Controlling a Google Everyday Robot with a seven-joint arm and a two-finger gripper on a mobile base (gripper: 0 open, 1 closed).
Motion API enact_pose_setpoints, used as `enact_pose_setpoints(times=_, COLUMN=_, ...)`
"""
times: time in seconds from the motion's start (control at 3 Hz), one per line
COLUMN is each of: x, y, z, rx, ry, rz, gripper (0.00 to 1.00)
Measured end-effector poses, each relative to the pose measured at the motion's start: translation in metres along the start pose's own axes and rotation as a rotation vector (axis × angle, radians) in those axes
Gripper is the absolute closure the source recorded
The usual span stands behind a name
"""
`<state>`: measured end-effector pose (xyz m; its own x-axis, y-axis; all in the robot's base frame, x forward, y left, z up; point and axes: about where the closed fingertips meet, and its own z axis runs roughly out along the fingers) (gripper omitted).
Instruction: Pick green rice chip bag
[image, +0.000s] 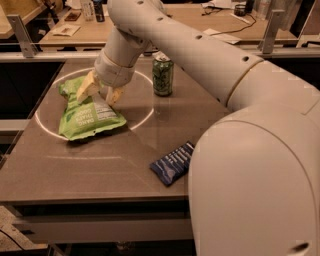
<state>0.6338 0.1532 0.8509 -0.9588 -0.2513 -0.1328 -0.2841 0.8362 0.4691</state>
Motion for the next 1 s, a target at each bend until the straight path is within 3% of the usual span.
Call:
enact_pose_setpoints(times=0.33, x=0.000, y=0.000, z=-0.001, rx=0.000, ry=0.000, rz=0.000, gripper=1.00)
enact_pose_setpoints(times=0.67, x=0.004, y=0.000, z=-0.009, rx=-0.089, ry=-0.044, rz=0.068, gripper=1.00)
enact_pose_setpoints(times=1.0, x=0.004, y=0.007, z=-0.038, rx=-0.287, ry=-0.146, rz=0.162, gripper=1.00)
